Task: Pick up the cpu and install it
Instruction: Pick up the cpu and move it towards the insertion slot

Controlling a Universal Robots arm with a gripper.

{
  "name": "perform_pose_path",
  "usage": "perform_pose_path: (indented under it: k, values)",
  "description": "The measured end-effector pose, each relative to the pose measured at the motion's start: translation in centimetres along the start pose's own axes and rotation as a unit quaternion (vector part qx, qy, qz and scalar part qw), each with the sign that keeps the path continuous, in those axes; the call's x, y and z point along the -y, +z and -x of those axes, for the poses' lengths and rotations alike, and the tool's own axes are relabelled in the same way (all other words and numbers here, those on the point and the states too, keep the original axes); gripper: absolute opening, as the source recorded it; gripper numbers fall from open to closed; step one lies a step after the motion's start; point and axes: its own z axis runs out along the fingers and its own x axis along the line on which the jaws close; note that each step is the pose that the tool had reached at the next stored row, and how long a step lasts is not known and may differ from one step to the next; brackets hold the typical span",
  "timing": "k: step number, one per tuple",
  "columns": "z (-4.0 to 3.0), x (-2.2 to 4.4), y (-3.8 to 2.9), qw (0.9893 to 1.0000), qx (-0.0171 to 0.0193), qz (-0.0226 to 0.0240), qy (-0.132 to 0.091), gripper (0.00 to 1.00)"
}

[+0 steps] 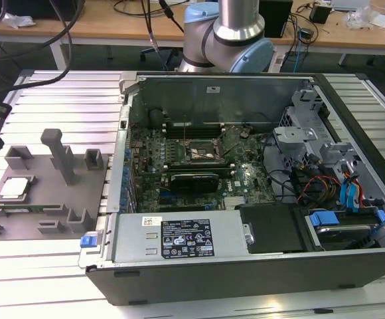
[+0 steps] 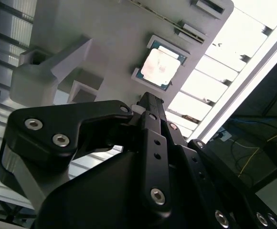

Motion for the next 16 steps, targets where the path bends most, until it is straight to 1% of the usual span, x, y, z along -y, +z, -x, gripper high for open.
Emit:
perform_pose_path:
  k: [7, 16]
  values:
    - [-0.17, 0.03, 0.4, 1.0, 0.0, 0.0, 0.0, 0.11]
    - [-0.41, 0.08, 1.08, 1.0, 0.0, 0.0, 0.0, 0.11]
